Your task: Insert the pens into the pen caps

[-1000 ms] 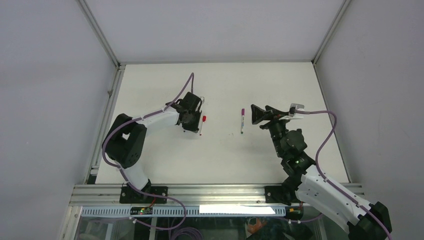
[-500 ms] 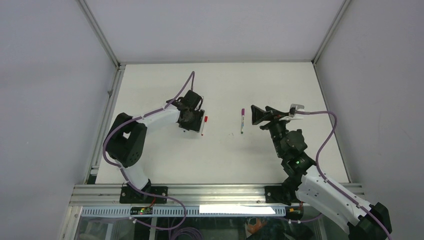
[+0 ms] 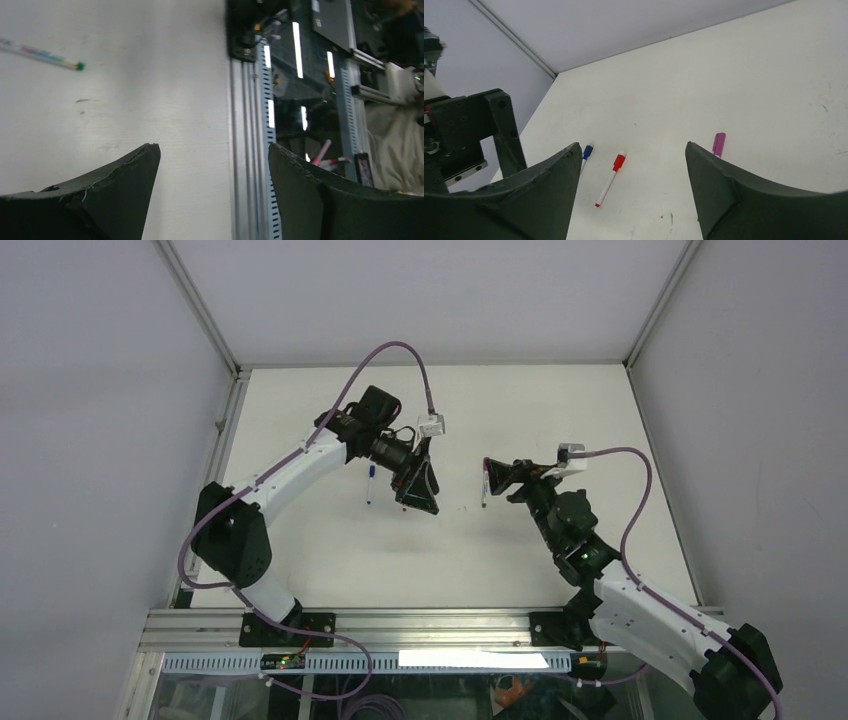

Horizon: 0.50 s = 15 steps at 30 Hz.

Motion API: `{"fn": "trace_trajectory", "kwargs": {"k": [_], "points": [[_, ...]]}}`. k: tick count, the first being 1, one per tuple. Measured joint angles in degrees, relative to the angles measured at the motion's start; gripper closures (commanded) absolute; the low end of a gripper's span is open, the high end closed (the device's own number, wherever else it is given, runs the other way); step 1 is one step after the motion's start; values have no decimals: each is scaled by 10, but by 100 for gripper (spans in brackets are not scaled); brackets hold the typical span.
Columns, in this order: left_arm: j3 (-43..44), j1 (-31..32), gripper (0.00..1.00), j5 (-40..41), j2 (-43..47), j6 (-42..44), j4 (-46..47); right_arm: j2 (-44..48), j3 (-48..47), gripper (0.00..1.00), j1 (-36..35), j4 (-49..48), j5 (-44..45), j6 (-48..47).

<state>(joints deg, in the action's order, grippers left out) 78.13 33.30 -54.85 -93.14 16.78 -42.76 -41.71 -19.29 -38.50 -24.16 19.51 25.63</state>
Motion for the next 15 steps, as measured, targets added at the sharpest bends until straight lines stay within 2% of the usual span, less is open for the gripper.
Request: {"fn": "trace_trajectory", "kwargs": {"k": [2,3,5,6,8,11,15], "points": [[23,0,23,-86,-19,84,-67,-14,-7,15,0,5,-10,1],[29,0,20,-109,-25,108,-87,-23,-12,11,0,6,-15,1],[45,-1,20,-141,-37,137,-118,-51,-33,10,0,12,-28,-1],[50,-2,18,-138,-39,125,-113,-71,-51,9,0,21,-31,-2],[49,-4,16,-86,-35,73,-63,-110,-90,8,0,48,-33,1],[9,-16,15,70,-4,-31,57,-164,-159,7,0,104,-17,4],[-63,-57,8,262,53,-142,185,-191,-195,7,0,136,7,-3]]}}
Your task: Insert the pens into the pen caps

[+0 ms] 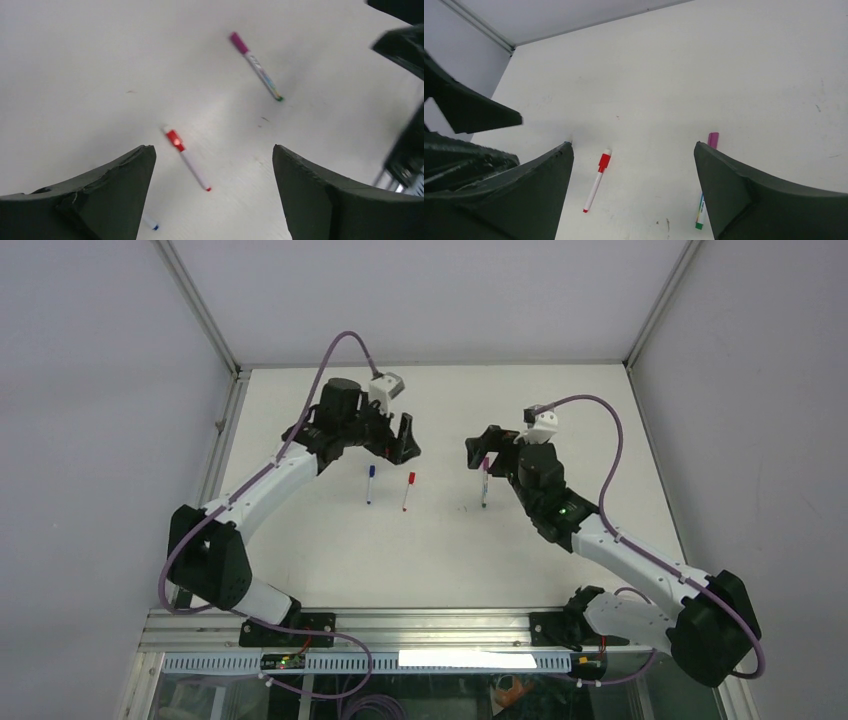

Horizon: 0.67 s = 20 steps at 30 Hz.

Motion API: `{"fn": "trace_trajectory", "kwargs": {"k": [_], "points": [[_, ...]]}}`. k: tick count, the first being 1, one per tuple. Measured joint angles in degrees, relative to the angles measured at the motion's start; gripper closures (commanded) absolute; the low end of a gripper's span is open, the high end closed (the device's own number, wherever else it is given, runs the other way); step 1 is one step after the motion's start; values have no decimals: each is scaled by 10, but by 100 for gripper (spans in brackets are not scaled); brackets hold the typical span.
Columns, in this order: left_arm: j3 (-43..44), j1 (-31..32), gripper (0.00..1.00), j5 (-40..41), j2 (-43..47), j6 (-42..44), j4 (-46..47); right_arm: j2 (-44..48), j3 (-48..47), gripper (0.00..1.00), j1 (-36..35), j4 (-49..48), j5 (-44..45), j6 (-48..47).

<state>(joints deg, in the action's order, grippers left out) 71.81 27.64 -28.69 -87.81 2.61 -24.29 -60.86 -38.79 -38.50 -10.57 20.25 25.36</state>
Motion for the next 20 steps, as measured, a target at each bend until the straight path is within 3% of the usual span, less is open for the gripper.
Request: {"fn": "trace_trajectory", "kwargs": {"k": [3,7,20], "points": [[-65,-29,6,121,52,-56,79,-8,-10,7,0,19,25,-14],[-106,-58,4,179,92,-95,129,-26,-33,6,0,38,57,-34],[-164,-170,4,166,111,-127,197,-87,-63,0,0,50,83,-63]]}}
